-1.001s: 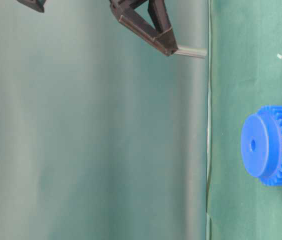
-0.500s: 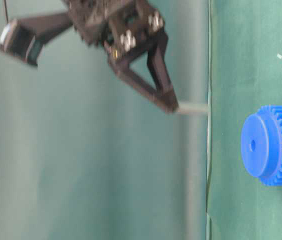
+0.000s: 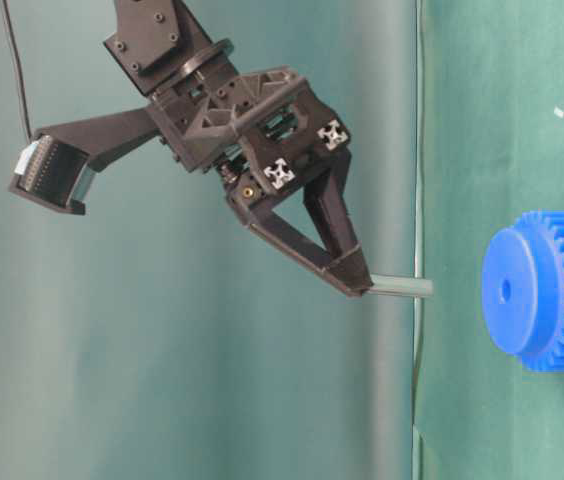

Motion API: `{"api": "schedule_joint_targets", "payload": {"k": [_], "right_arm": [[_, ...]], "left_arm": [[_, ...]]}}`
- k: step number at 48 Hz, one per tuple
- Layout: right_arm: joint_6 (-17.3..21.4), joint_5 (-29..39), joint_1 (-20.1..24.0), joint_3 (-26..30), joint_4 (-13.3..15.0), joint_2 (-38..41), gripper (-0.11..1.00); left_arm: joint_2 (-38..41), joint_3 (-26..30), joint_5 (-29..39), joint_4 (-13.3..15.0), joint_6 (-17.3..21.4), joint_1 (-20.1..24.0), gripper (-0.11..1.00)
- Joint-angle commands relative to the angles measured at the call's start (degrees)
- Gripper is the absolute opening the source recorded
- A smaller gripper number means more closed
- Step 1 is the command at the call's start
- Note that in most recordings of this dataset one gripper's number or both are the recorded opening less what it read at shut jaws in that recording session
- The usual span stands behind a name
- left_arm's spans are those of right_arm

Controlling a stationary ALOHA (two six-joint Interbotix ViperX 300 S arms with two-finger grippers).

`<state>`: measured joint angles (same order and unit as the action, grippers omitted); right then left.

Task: Insert the shaft into the center hole of the gear.
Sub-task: 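Lift the shaft upright and carry it over the blue gear's center hole, then lower the held shaft into the gear's center hole with the right gripper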

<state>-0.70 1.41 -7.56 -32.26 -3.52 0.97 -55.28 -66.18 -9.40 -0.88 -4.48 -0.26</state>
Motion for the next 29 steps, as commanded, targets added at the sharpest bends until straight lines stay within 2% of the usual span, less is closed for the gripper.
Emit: {"api": "schedule_joint_targets", "payload": {"k": [1,15,29], "right_arm": [[0.1,-0.6,-0.1,1.4,0.0,0.3,0.19],[0.3,-2.9,-0.1,1.4,-0.1,5.0,0.19],[0.4,-3.4,-0.3,1.1,-0.2,5.3,0.19]], "left_arm": [[0.2,1.5,-0.4,-0.2,0.0,0.0,0.0],[0.2,1.5,-0.1,-0.2,0.0,0.0,0.0],[0.2,1.5,-0.1,-0.2,0.0,0.0,0.0]]}}
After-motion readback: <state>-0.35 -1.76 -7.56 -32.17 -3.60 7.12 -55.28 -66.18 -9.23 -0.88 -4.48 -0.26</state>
